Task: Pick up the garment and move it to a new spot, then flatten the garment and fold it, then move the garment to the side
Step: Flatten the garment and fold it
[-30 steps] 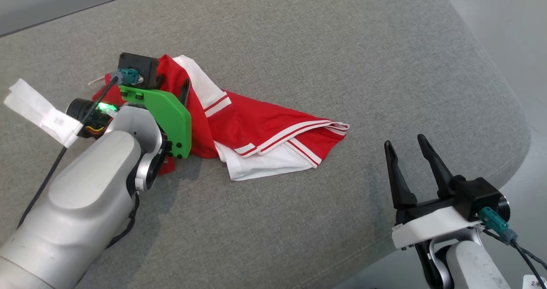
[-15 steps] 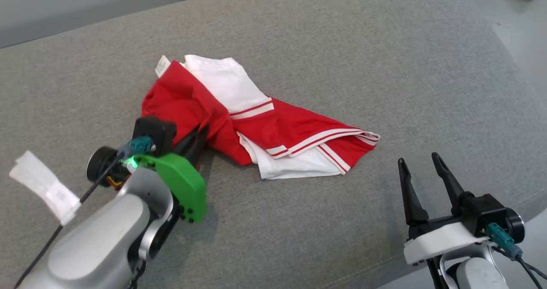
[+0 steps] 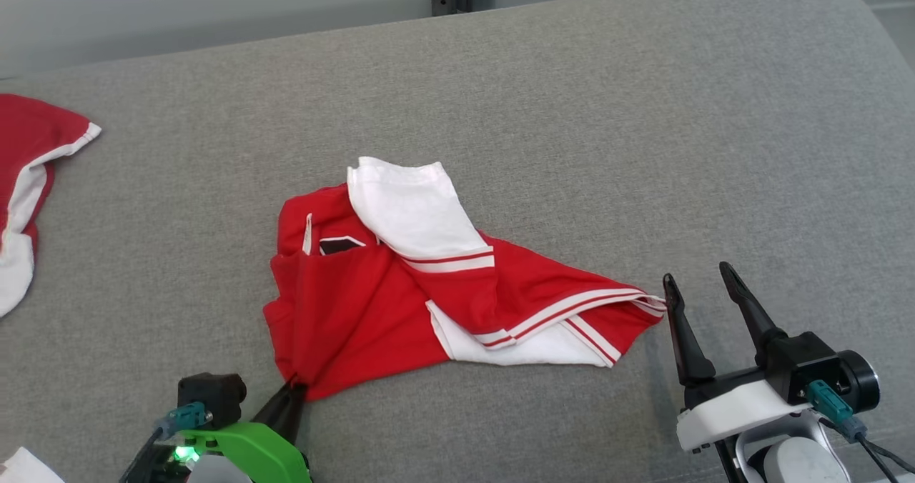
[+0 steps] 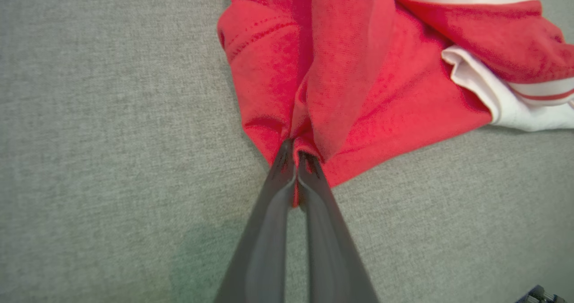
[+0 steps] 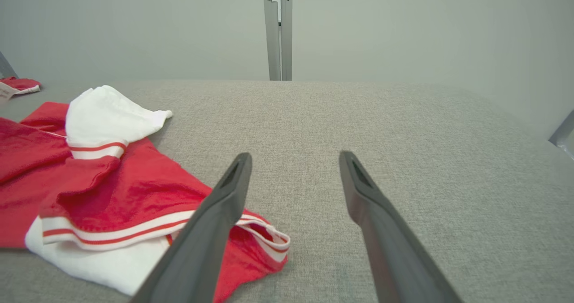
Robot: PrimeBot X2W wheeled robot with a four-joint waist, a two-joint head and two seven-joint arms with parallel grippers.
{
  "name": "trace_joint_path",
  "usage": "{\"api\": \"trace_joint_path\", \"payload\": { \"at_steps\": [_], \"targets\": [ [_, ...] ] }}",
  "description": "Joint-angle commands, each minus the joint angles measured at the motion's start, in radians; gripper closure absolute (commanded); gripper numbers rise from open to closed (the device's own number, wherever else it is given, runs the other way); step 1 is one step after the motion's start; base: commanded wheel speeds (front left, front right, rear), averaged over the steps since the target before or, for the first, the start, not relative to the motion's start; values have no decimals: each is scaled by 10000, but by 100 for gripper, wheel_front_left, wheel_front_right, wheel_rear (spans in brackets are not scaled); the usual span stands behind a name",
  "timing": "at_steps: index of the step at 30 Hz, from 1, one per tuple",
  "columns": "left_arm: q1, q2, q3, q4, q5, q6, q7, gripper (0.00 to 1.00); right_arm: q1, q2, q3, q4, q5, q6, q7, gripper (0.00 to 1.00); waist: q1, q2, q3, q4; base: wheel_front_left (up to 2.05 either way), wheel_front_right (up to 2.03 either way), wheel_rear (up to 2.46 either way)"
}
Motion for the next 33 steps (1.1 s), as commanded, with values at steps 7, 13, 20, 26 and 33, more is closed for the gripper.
{"api": "trace_joint_path", "payload": {
  "at_steps": [7, 13, 20, 26, 33],
  "targets": [
    [194, 43, 297, -526, -529, -132, 87, 0, 170, -133, 40, 38, -55, -11, -31, 0, 0, 0, -313, 278, 0, 0, 0],
    [-804, 543, 1002, -1770, -401, 480, 367, 0, 162, -70, 85, -5, -9, -11, -32, 0, 0, 0, -254, 145, 0, 0, 0],
    [-2074, 318, 892, -959, -335, 474, 1377, 0, -83, 33, 287, 95, 136, -11, -31, 0, 0, 0, -60, -429, 0, 0, 0],
    [-2308, 329, 799, -475, -486, 409, 1783, 29, 17, 76, 134, 71, 163, -11, -31, 0, 0, 0, 23, -704, 0, 0, 0],
    [-2421, 173, 967, -65, -228, 252, 1103, 100, 11, 94, 47, 69, 147, -11, -30, 0, 0, 0, 5, -611, 0, 0, 0]
  ]
}}
